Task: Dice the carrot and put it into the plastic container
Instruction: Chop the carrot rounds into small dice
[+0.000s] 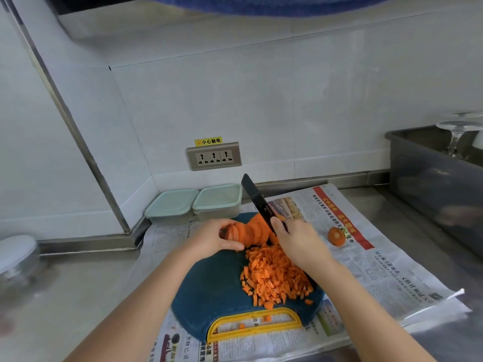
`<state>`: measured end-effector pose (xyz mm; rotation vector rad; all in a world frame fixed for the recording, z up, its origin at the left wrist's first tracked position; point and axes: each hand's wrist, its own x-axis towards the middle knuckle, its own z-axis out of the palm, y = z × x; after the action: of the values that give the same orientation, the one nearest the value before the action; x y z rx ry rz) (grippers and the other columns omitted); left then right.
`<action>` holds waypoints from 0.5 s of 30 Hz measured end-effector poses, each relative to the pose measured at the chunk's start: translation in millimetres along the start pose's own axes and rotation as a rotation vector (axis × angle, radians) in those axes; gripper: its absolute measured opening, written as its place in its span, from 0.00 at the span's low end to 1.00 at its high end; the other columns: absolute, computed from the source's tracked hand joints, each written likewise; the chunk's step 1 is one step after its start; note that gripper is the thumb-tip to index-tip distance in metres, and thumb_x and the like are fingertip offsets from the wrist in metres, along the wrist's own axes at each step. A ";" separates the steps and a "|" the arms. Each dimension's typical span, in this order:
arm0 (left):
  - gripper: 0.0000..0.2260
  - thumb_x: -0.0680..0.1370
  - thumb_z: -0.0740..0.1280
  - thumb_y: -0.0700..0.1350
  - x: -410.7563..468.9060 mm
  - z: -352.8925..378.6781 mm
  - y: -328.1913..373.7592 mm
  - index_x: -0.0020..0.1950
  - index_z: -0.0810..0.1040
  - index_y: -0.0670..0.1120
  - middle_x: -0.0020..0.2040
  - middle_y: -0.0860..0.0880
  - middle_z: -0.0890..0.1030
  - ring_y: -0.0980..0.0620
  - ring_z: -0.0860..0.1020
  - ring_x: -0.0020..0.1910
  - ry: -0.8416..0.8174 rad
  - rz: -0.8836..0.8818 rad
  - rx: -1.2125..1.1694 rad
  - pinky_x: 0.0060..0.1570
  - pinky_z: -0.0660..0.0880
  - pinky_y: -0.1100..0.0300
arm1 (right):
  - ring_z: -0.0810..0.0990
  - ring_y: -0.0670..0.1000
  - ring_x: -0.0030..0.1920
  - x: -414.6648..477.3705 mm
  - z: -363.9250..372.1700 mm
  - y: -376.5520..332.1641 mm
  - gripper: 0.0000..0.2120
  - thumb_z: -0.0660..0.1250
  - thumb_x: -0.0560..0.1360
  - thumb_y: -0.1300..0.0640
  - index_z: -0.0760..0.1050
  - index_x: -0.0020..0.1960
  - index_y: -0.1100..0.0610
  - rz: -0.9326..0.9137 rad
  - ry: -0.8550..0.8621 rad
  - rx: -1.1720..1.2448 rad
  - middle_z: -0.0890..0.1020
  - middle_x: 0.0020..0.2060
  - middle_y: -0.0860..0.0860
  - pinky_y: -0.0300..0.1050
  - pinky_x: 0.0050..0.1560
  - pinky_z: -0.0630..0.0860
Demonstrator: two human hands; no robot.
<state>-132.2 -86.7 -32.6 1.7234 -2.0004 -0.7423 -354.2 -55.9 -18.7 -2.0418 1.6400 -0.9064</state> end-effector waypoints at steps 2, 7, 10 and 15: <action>0.35 0.64 0.77 0.59 -3.5 7.0 1.5 0.68 0.72 0.53 0.61 0.56 0.77 0.56 0.74 0.60 0.047 0.037 0.004 0.60 0.70 0.60 | 0.73 0.50 0.32 -0.8 0.3 -1.1 0.21 0.53 0.82 0.48 0.65 0.33 0.54 -0.024 -0.004 0.026 0.71 0.29 0.50 0.42 0.31 0.67; 0.27 0.70 0.75 0.50 -10.2 18.3 1.7 0.67 0.71 0.54 0.53 0.59 0.76 0.59 0.73 0.53 0.168 0.105 0.044 0.47 0.66 0.72 | 0.69 0.45 0.28 -2.4 -1.6 -1.2 0.21 0.53 0.82 0.48 0.65 0.32 0.54 -0.020 0.018 0.072 0.70 0.27 0.49 0.35 0.26 0.61; 0.25 0.71 0.75 0.47 -11.9 20.5 2.2 0.66 0.72 0.51 0.51 0.54 0.79 0.57 0.76 0.51 0.205 0.103 0.021 0.48 0.67 0.73 | 0.69 0.44 0.27 -5.2 -5.6 0.3 0.21 0.53 0.82 0.48 0.64 0.32 0.52 -0.013 0.034 0.096 0.70 0.27 0.48 0.34 0.25 0.61; 0.11 0.72 0.73 0.44 -17.1 18.7 9.9 0.48 0.74 0.56 0.45 0.41 0.81 0.50 0.78 0.44 0.259 0.119 0.003 0.44 0.68 0.75 | 0.71 0.46 0.29 -6.3 -8.9 2.4 0.22 0.52 0.82 0.47 0.66 0.32 0.53 0.009 0.022 0.115 0.72 0.28 0.49 0.38 0.28 0.64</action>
<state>-148.4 -66.4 -40.3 1.5950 -1.9055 -0.4508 -362.8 -49.5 -15.3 -1.9526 1.5696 -0.9989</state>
